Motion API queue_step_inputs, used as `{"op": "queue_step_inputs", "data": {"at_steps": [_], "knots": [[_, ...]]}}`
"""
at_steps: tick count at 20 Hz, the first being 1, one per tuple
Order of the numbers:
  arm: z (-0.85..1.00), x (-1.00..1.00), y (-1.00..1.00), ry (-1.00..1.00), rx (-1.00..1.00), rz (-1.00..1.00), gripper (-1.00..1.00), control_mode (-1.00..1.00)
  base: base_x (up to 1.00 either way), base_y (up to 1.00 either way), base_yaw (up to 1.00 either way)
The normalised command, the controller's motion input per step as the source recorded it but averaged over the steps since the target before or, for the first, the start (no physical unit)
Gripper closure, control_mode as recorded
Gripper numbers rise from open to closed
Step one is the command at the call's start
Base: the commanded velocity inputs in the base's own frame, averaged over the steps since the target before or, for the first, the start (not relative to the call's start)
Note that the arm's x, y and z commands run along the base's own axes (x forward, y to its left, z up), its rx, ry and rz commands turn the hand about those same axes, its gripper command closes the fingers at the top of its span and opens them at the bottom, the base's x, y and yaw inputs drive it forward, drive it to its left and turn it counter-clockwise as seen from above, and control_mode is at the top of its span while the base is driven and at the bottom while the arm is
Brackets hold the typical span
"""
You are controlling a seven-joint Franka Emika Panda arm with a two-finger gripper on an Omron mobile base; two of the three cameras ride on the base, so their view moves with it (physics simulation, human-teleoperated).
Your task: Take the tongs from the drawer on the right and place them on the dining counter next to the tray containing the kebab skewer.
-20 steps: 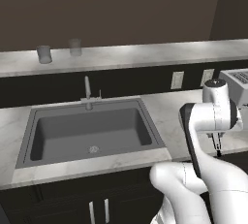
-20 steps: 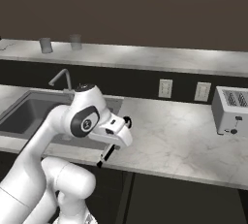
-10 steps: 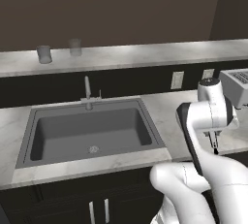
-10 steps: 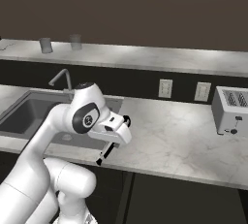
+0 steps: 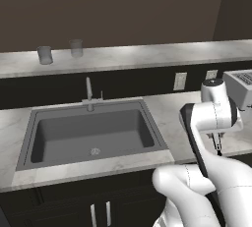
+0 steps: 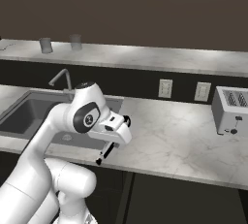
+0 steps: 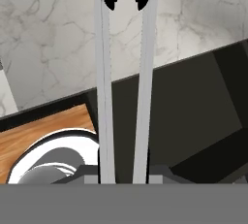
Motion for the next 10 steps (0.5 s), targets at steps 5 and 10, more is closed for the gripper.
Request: {"op": "queue_step_inputs", "data": {"at_steps": [5, 10], "knots": [[-0.01, -0.14, 0.01, 0.01, 0.05, 0.0, 1.0, -1.0, 0.0, 0.0, 0.0], [0.0, -0.05, 0.0, 0.0, 0.01, 0.0, 1.0, -1.0, 0.0, 0.0, 0.0]]}}
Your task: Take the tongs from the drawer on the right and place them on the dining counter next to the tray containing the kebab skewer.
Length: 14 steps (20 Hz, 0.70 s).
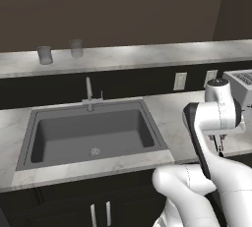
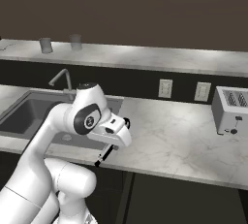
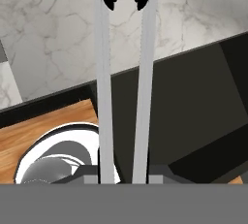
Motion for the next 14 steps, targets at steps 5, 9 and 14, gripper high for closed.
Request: {"op": "queue_step_inputs", "data": {"at_steps": [5, 9, 14], "knots": [[0.0, 0.0, 0.0, 0.0, 0.0, 0.0, 1.0, -1.0, 0.0, 0.0, 0.0], [0.0, 0.0, 0.0, 0.0, 0.0, 0.0, 1.0, -1.0, 0.0, 0.0, 0.0], [0.0, 0.0, 0.0, 0.0, 0.0, 0.0, 1.0, -1.0, 0.0, 0.0, 0.0]]}}
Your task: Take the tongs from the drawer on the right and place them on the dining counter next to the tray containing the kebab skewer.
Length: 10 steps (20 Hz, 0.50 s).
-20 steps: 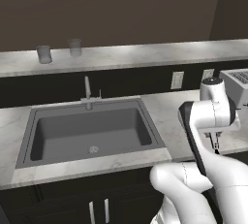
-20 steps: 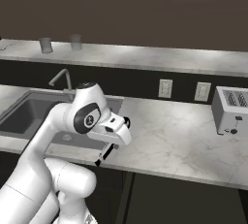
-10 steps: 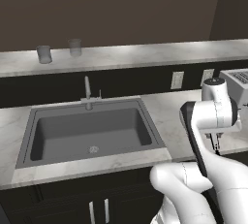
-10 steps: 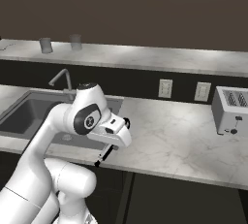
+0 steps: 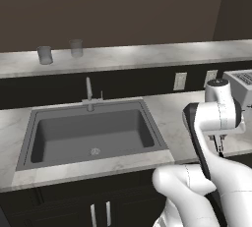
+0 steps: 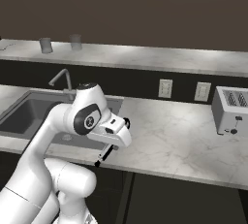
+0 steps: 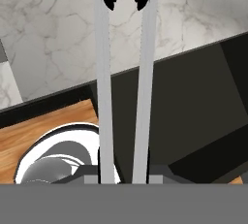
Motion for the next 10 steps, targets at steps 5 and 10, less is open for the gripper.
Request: {"op": "queue_step_inputs", "data": {"at_steps": [5, 10], "knots": [[0.0, 0.0, 0.0, 0.0, 0.0, 0.0, 1.0, -1.0, 0.0, 0.0, 0.0], [0.0, 0.0, 0.0, 0.0, 0.0, 0.0, 1.0, 1.0, 0.0, 0.0, 0.0]]}}
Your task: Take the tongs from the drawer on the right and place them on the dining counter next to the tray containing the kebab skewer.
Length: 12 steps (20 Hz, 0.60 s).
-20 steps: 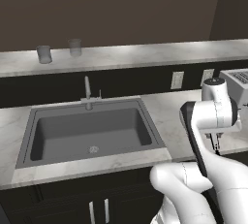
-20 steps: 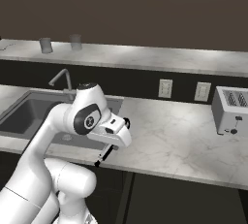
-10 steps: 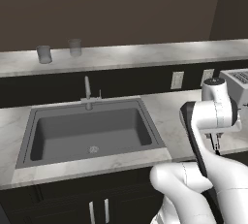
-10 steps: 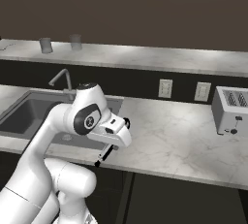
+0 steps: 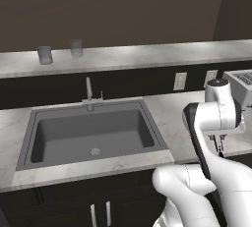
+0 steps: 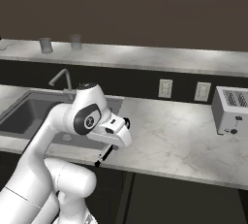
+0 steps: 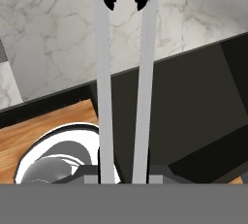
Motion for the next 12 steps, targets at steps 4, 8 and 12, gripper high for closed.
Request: {"op": "queue_step_inputs", "data": {"at_steps": [4, 8, 12], "knots": [[0.0, 0.0, 0.0, 0.0, 0.0, 0.0, 1.0, 1.0, -0.19, 0.01, -0.06], [0.0, 0.0, 0.0, 0.0, 0.0, 0.0, 1.0, 1.0, -0.61, 0.19, -0.08], [0.0, 0.0, 0.0, 0.0, 0.0, 0.0, 1.0, 1.0, -0.62, 0.31, -0.05]]}}
